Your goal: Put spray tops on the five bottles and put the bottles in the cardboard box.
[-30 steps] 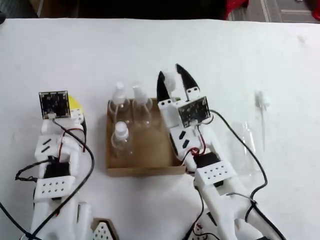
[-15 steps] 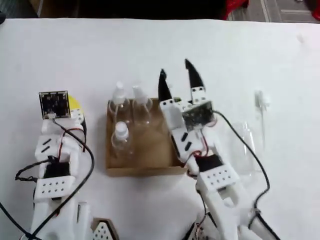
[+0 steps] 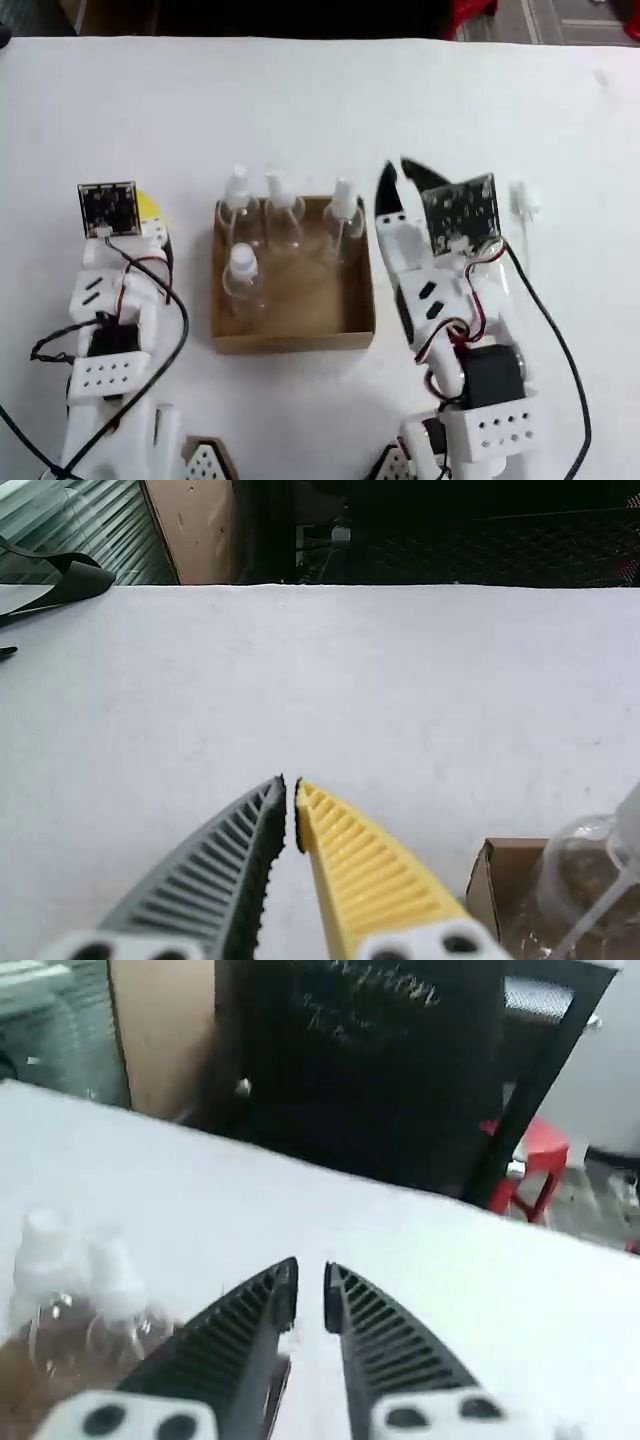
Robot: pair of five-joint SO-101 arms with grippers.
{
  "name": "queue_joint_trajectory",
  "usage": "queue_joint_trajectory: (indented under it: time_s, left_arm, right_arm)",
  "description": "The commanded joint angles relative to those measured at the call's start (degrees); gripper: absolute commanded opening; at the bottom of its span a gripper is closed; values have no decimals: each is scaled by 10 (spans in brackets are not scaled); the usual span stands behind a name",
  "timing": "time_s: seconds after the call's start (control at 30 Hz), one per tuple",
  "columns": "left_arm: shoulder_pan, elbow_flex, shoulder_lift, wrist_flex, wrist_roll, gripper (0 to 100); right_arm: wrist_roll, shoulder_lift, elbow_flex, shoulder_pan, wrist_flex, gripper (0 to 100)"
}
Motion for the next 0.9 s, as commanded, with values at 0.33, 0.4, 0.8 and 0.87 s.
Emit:
queue_joint_trajectory:
  time_s: [0.33, 0.4, 0.8, 0.87]
  left_arm:
    - [2, -5, 1, -12, -5, 24]
    - [2, -5, 1, -12, -5, 24]
    - [2, -5, 1, -15, -5, 24]
    - [2, -5, 1, -15, -5, 24]
  right_arm:
    - [1, 139, 11, -60, 182, 16]
    - [1, 164, 40, -82, 148, 16]
    - [-47, 275, 110, -95, -73, 16]
    - [-47, 297, 109, -93, -97, 16]
